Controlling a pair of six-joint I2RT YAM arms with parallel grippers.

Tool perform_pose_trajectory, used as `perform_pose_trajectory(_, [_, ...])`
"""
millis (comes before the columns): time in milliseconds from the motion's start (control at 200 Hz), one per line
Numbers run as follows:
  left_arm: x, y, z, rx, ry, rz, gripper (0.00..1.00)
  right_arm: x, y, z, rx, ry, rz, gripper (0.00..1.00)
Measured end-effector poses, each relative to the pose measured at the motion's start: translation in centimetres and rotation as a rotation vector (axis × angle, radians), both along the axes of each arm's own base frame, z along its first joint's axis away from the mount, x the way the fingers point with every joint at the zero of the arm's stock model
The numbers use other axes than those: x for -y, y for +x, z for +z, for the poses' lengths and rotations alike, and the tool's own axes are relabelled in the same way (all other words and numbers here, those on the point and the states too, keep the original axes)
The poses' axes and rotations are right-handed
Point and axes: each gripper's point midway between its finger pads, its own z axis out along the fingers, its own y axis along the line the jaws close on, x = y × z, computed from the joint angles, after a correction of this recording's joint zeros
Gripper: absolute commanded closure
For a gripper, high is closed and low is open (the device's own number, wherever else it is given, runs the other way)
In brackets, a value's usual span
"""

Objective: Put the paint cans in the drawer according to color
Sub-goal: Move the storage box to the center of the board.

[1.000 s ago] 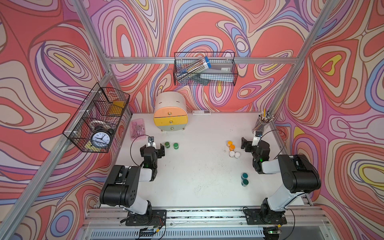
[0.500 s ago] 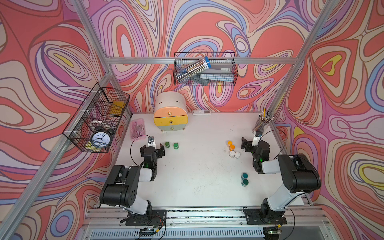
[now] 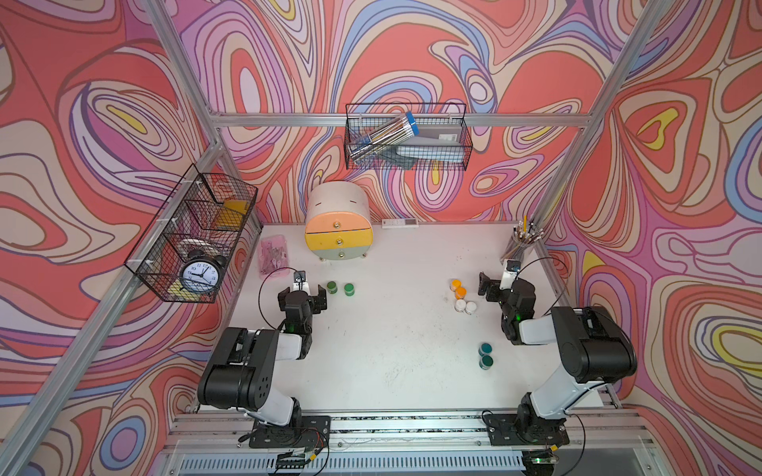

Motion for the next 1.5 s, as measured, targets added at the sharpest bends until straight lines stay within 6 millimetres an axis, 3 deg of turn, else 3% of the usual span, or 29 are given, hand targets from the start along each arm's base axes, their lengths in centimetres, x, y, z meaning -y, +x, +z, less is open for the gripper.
perform_pose_trajectory(421, [0.0,-0.6,0.7,0.008,0.009,0.004,0.01,-0.1,0.0,-0.1,-0.003,0.001,0.004,0.02])
perform_pose_trajectory(511, [-0.7,-1.8,3.3,0.025,-0.043,0.078,0.02,-0.1,0.0,-0.1,-0.003,0.002,0.007,0.02])
perform_pose_trajectory(616, [-1.9,-2.1,8.9,0.105,-0.171,0.199,0.01,-0.2,0.0,-0.1,-0.004,0.003,0.011,0.02])
perform_pose_trajectory(686, [-1.4,-2.1,11.6,0.185,-0.266,0.187,0.02,-0.2,0.0,-0.1,-0.005,0.004,0.013,0.02])
perform_pose_trajectory(746, [-0.6,-2.4,11.3,0.195,-0.343,0.156,0.01,-0.3,0.0,-0.1,-0.005,0.003,0.015,0.02])
perform_pose_trajectory(816, [0.3,-2.6,9.2,0.127,-0.413,0.134,0.02,-0.3,-0.2,0.0,-0.019,-0.005,0.013,0.02])
perform_pose_trajectory(886, [1.1,-2.0,8.3,0.058,-0.468,0.124,0.01,-0.8,-0.4,1.2,-0.032,-0.032,-0.001,0.02])
perform_pose_trajectory(956, [2.0,-1.0,9.6,0.054,-0.531,0.100,0.01,-2.8,0.0,4.3,0.009,-0.065,0.002,0.02])
perform_pose_trajectory(1097, [3.3,1.6,14.5,0.127,-0.636,0.048,0.01,-10.2,1.3,12.1,0.142,-0.050,0.111,0.02])
perform_pose_trajectory(1227, [3.5,4.3,17.6,0.166,-0.666,0.046,0.01,-15.4,2.8,16.5,0.201,0.056,0.234,0.02])
perform_pose_trajectory(1327, [3.7,6.5,18.8,0.170,-0.674,0.047,0.01,-18.2,4.5,17.2,0.198,0.155,0.317,0.02])
perform_pose_trajectory(1502, [4.1,11.2,19.8,0.140,-0.666,0.056,0.01,-23.6,7.6,15.2,0.115,0.274,0.439,0.02])
